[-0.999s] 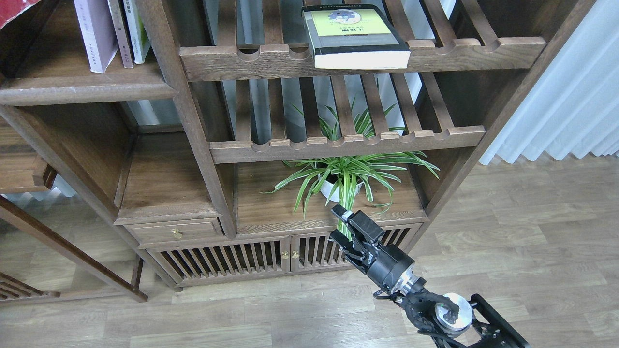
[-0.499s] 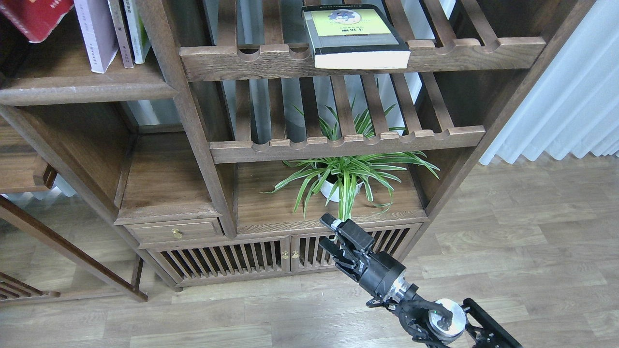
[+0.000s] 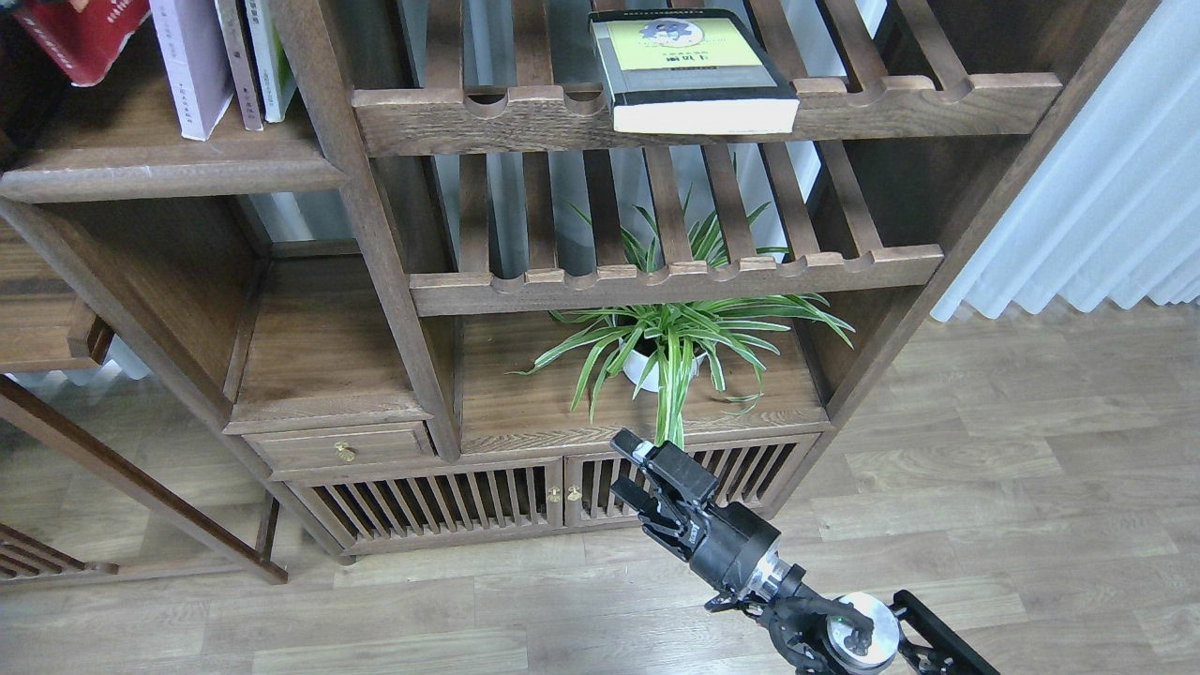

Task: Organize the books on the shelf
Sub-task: 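Insert the red book upright beside the standing books with the left gripper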

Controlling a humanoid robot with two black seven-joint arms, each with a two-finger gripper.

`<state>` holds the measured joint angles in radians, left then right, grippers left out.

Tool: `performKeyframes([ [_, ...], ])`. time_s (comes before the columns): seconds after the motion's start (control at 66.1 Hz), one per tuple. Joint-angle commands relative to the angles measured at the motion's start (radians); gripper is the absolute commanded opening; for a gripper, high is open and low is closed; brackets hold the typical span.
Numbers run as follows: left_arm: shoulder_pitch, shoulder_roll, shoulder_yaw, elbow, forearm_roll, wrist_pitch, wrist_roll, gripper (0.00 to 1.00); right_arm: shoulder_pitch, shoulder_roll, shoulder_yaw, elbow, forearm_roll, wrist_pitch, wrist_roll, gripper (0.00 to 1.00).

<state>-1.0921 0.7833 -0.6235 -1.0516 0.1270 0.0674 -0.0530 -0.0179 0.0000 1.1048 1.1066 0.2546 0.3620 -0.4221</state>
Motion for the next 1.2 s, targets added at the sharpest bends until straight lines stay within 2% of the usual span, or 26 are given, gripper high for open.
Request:
performKeyframes([
  [0.0, 0.003, -0.036, 0.002, 0.051, 0.020, -0.029, -0.021, 0.08, 0.003, 0.000, 0.003, 0.007, 0.000, 0.000, 0.000, 0.99],
  [0.106, 0.008, -0.062, 0.007, 0.062, 0.022, -0.029, -0.041, 0.09, 0.001, 0.000, 0.004, 0.007, 0.000, 0.000, 0.000, 0.99],
  [0.272, 0.009, -0.071, 0.019, 0.067, 0.023, -0.034, -0.041, 0.12, 0.001, 0.000, 0.003, 0.007, 0.000, 0.000, 0.000, 0.99],
  [0.409, 0.037, -0.068, 0.016, 0.073, 0.055, -0.074, -0.042, 0.16, 0.003, 0.000, 0.003, 0.007, 0.000, 0.000, 0.000, 0.99],
  [0.484, 0.047, -0.065, 0.013, 0.073, 0.068, -0.083, -0.044, 0.26, 0.001, 0.000, 0.004, 0.006, 0.000, 0.000, 0.000, 0.99],
  [0.575, 0.060, -0.064, 0.013, 0.073, 0.092, -0.086, -0.045, 0.46, 0.001, 0.000, 0.004, 0.006, 0.000, 0.000, 0.000, 0.99],
  [0.726, 0.060, -0.067, 0.013, 0.084, 0.094, -0.090, -0.044, 0.64, 0.001, 0.000, 0.004, 0.006, 0.000, 0.000, 0.000, 0.99],
  [1.18, 0.052, -0.082, -0.094, 0.073, 0.092, -0.123, -0.044, 0.72, 0.001, 0.000, 0.004, 0.001, 0.000, 0.000, 0.000, 0.99],
])
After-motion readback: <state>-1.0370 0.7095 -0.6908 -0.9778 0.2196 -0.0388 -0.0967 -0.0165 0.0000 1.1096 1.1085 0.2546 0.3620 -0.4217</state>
